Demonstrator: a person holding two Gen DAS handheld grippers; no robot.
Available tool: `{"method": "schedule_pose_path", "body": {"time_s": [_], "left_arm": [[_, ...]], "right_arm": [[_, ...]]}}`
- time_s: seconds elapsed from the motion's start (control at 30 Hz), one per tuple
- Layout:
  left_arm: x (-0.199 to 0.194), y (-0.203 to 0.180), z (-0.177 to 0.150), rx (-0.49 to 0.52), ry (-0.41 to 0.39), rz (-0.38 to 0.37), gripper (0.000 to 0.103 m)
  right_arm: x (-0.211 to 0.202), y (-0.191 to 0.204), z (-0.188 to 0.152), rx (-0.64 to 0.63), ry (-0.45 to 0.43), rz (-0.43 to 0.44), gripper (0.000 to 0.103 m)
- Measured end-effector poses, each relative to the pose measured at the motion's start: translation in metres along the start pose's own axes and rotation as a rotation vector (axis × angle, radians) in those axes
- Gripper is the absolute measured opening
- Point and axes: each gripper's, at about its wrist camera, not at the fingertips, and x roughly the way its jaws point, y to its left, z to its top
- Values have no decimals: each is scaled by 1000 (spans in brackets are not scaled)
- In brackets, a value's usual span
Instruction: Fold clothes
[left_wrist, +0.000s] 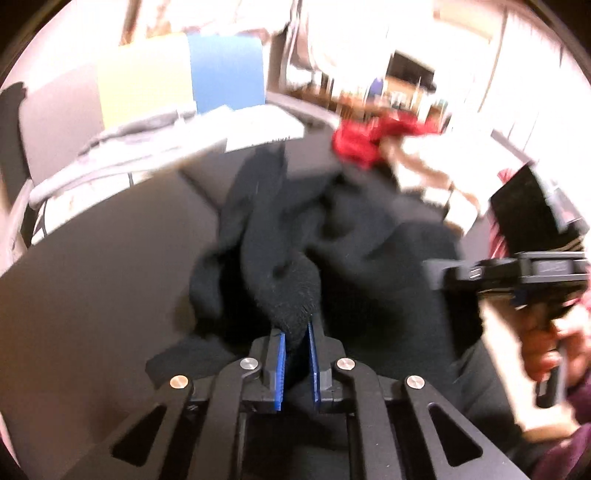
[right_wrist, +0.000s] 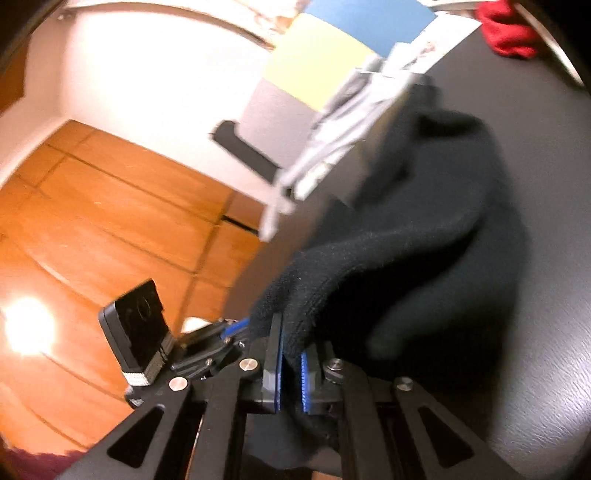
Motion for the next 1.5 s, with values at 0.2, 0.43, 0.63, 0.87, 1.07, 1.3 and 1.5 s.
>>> {"method": "schedule_pose_path", "body": {"time_s": [0.2,0.43,0.63,0.87,1.07,1.3,1.5], "left_arm": [[-74,-22,32,-22,-181,-29,11],[-173,-35,78,-29,-436,-26,11],[-253,-45,107,20,-606,25,10],[-330,-75,133,70,-778,73,10],[-374,-107,134,97,-830,129,9],[-372,-127,123,91,-847,204,9],[-317,-86,117,27,-732,297,11]], "right_arm": [[2,53,29,36,-7,290,6],[-10,172,60,-179,-13,425,6],[-29,278,81,-418,-43,433,6],[-69,369,79,-604,-112,514,6],[-109,415,51,-732,-182,540,6],[-134,422,24,-742,-237,555,6],[-98,368,43,-620,-293,338,6]]}}
